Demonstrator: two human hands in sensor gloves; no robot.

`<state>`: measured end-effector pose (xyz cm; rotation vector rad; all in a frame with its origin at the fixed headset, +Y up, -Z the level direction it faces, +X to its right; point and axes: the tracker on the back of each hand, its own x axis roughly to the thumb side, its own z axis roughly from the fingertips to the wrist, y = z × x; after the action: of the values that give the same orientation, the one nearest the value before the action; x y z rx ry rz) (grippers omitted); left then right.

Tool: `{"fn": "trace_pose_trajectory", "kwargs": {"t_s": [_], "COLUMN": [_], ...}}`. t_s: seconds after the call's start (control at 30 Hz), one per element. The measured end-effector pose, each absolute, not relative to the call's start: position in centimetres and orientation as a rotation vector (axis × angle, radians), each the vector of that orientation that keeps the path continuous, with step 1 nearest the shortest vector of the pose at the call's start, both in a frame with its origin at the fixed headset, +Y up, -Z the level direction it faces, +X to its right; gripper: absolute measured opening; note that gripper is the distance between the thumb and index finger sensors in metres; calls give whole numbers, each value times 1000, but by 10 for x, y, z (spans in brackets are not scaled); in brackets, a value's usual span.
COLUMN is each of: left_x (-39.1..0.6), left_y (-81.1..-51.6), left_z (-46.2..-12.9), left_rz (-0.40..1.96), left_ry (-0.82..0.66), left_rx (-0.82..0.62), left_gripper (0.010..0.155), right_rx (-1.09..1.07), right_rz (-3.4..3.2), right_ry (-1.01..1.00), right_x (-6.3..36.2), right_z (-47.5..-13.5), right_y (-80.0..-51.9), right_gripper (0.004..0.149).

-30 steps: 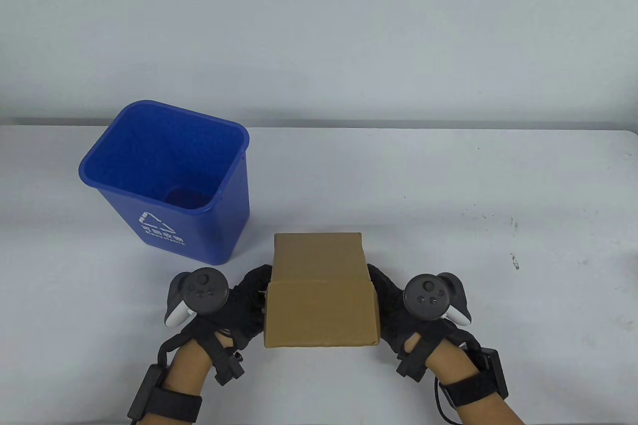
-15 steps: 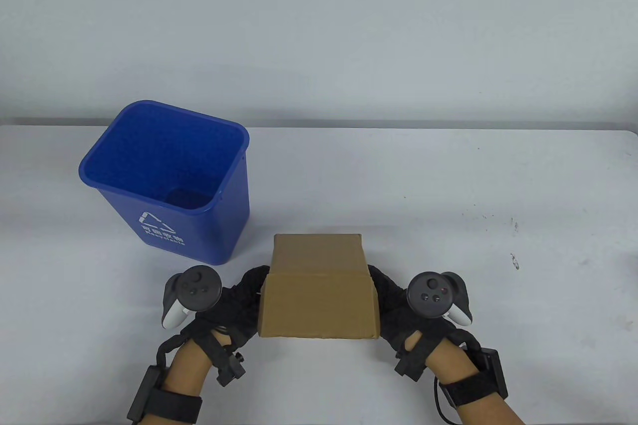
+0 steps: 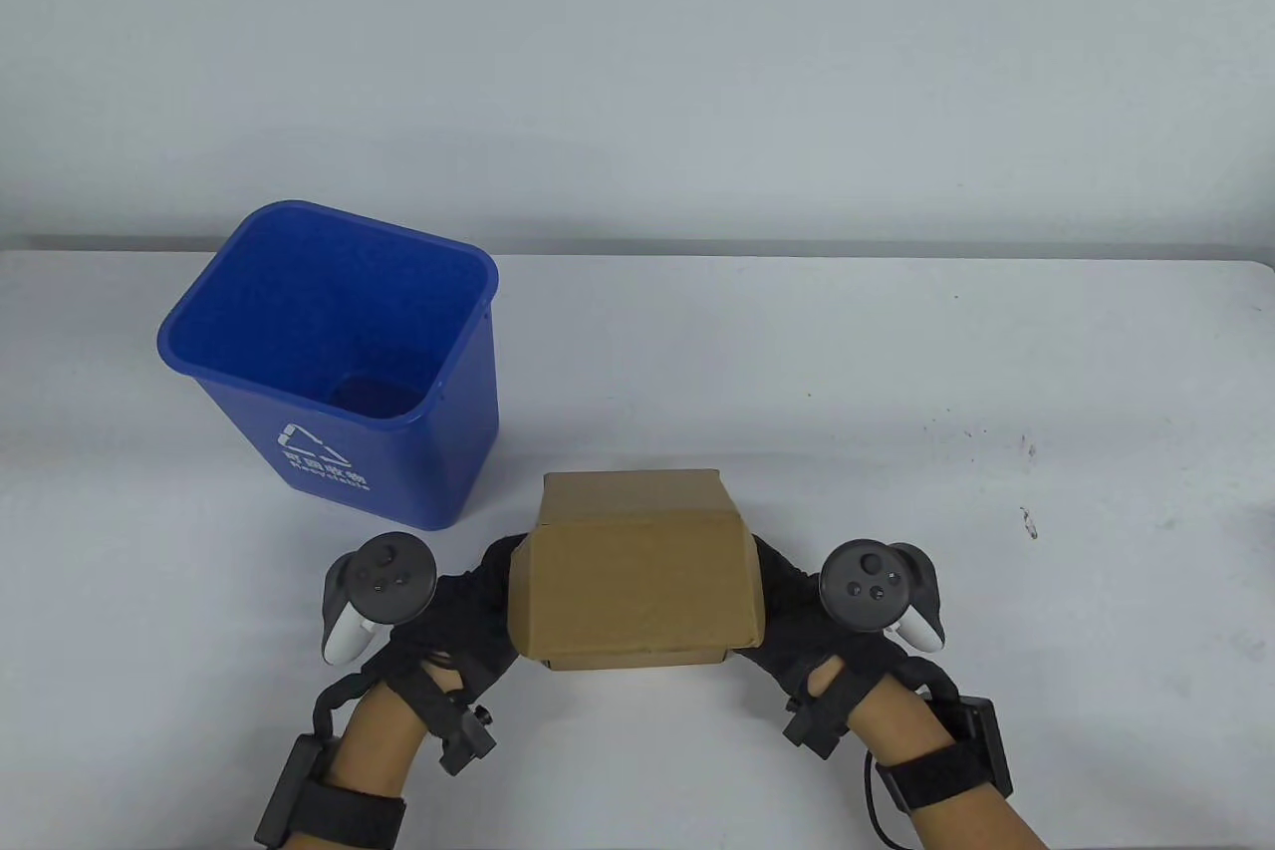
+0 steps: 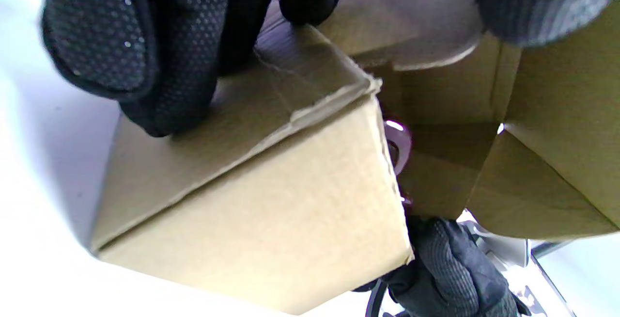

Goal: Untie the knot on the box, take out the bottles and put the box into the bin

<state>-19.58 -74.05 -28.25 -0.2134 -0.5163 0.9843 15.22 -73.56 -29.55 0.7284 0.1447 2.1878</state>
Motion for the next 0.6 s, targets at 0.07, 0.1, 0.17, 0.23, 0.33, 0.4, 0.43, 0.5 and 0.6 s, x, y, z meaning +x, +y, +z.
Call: {"fn": "trace_pose_trajectory", "kwargs": {"t_s": [0.07,0.1,0.17,0.23,0.33,0.4,0.43,0.5,0.6], "left_x": [-193,-192,-189,-189,-189,-188,-188,-187,-186], "left_y": [-739,-737,-736,-735,-736,-736,-736,-736,-735], "left_z": [-282,-282,-282,-281,-281,-281,-281,-280,-280], "left_rz": [924,893,828,813,838,850,851,843,831], "left_ry": [-530,-532,-533,-523,-501,-491,-492,-493,-491], "left_rx": [-220,-218,-216,-213,-210,-232,-235,-239,-243], "left_gripper": [98,96,92,87,82,81,81,81,81], "right_rx": [719,720,712,705,680,658,652,639,611], "right_rz": [2176,2175,2169,2166,2154,2176,2188,2201,2198], "right_ry": [143,144,140,135,123,82,68,53,32], "right_x": [152,152,152,152,153,154,154,155,157], "right_z": [-296,-296,-296,-296,-296,-296,-296,-297,-298], "right_y": [-735,-735,-735,-735,-733,-730,-730,-728,-727], "right_gripper": [84,84,84,84,83,80,79,78,78]}}
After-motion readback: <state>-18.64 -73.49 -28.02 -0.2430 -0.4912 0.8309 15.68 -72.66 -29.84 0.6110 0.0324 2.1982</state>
